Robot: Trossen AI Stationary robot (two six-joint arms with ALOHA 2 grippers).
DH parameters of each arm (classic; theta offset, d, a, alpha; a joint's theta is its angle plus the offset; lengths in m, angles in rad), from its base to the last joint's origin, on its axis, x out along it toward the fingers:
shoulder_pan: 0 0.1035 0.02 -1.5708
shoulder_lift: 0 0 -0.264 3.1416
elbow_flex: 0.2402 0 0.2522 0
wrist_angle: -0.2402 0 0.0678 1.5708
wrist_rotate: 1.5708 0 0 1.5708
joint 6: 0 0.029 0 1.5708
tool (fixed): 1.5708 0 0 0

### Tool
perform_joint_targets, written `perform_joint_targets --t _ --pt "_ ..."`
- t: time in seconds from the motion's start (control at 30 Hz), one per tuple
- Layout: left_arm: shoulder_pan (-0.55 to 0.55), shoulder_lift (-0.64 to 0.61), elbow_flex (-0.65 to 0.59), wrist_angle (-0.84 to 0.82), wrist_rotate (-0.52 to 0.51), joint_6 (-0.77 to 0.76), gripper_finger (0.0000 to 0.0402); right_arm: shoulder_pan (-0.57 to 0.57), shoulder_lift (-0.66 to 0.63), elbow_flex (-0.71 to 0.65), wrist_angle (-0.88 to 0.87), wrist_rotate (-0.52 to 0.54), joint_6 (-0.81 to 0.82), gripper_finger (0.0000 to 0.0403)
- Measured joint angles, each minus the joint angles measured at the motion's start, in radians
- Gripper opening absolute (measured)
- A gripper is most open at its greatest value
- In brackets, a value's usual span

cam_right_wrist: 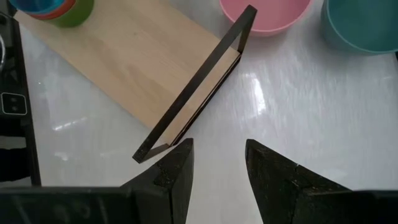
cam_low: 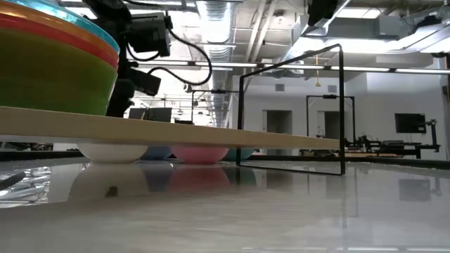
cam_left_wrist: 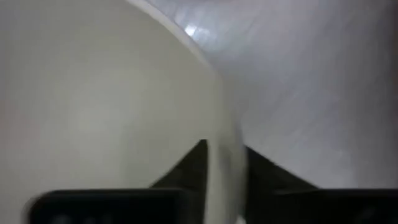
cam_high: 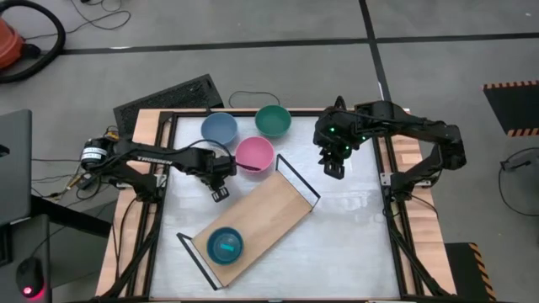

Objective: Place and stack bowls onto a shelf
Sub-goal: Put the white bowl on the shelf

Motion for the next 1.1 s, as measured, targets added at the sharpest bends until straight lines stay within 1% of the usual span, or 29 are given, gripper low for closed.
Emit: perform_joint_targets --t 0.03,0.07,0.13,0.27,0.43,0.5,0.57,0.67,0.73,0.93,1.03,1.1 --pt "0.000 0.000 0.000 -0.008 0.000 -0.009 0.0028 0.000 0.000 0.000 0.000 0.000 0.000 0.0171" --pt "0.000 0.000 0.003 -0.011 0.000 -0.019 0.0015 0.000 0.000 0.000 0.000 0.000 0.000 0.0171" --pt "-0.004 -0.005 0.022 -0.015 -0.003 -0.029 0.0006 0.000 0.000 0.000 -0.001 0.000 -0.004 0.0171" --pt "-0.026 -0.030 0.127 -0.083 0.008 -0.046 0.0001 0.000 0.000 0.000 -0.028 -0.001 -0.040 0.0171" --pt "-0.080 -0.057 0.318 -0.203 0.009 -0.098 0.0000 -0.001 0.000 0.000 -0.033 -0.001 -0.042 0.0171" --pt "-0.115 -0.058 0.392 -0.213 0.011 -0.099 0.0000 -0.001 0.000 0.000 -0.033 -0.001 -0.042 0.0171" --pt "-0.151 -0.051 0.452 -0.184 0.000 -0.090 0.0000 0.000 0.000 0.000 -0.033 -0.001 -0.043 0.0171" --pt "-0.189 -0.006 0.514 -0.112 -0.004 -0.073 0.0000 -0.002 0.000 0.000 -0.033 -0.001 -0.046 0.0171" --pt "-0.204 0.043 0.546 -0.094 0.012 -0.062 0.0000 -0.007 0.000 0.000 -0.032 -0.001 -0.050 0.0171" --pt "-0.254 0.223 0.641 -0.091 0.090 0.014 0.0000 -0.015 0.000 0.000 -0.030 -0.001 -0.051 0.0171" --pt "-0.288 0.303 0.724 -0.093 0.099 0.061 0.0000 -0.015 0.000 0.000 -0.028 -0.001 -0.051 0.0171" --pt "-0.307 0.334 0.783 -0.109 0.096 0.093 0.0000 -0.015 0.000 0.000 -0.021 -0.002 -0.051 0.0171"
